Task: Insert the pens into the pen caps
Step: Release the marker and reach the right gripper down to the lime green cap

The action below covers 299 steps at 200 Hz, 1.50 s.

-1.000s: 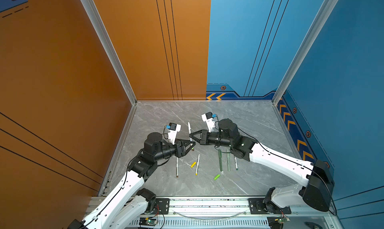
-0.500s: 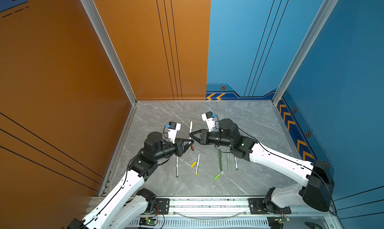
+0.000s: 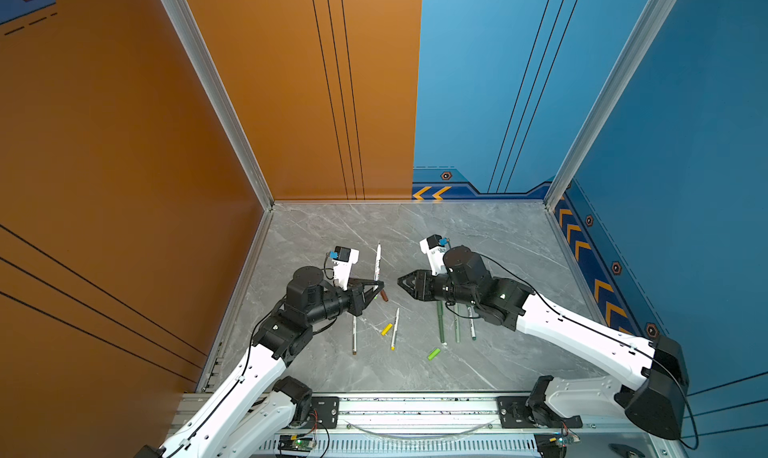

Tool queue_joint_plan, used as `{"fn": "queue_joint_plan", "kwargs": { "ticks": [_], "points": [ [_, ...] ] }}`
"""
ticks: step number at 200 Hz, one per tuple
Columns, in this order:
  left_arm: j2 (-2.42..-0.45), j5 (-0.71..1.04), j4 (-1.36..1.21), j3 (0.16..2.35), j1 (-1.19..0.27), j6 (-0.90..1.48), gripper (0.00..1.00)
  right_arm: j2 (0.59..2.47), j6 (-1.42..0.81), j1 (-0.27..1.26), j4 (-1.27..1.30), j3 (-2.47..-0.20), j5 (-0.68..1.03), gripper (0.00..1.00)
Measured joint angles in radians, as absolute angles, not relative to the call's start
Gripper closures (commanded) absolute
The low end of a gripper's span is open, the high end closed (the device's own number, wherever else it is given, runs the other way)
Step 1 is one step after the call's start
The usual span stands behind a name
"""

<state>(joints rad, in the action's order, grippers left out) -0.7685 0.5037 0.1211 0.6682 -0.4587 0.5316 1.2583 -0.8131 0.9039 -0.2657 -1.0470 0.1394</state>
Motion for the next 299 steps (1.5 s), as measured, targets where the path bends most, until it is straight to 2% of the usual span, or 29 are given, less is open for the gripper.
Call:
{"fn": "queue_joint_plan", "kwargs": {
  "ticks": [38,71,116,185,244,299],
  "points": [
    [-0.749,0.484,0.156,0.668,-0.459,0.502,1.00,1.208,-0.935,0.989,-0.498,-0.920,-0.086,0.69],
    [-0.750,0.474,0.196,0.661,-0.464,0.485,1.00,1.225,-1.070,1.056,-0.607,-0.824,-0.162,0.71],
    [-0.750,0.471,0.222,0.647,-0.482,0.474,1.00,1.331,-1.170,1.108,-0.619,-0.766,-0.159,0.68],
    [-0.773,0.453,0.229,0.647,-0.514,0.467,1.00,1.490,-1.176,1.107,-0.485,-0.756,-0.099,0.62],
    [-0.781,0.430,0.233,0.648,-0.527,0.466,1.00,1.562,-1.142,1.107,-0.425,-0.810,-0.080,0.67],
    [-0.782,0.419,0.241,0.649,-0.538,0.460,1.00,1.567,-1.115,1.128,-0.411,-0.818,-0.082,0.59]
  ]
}}
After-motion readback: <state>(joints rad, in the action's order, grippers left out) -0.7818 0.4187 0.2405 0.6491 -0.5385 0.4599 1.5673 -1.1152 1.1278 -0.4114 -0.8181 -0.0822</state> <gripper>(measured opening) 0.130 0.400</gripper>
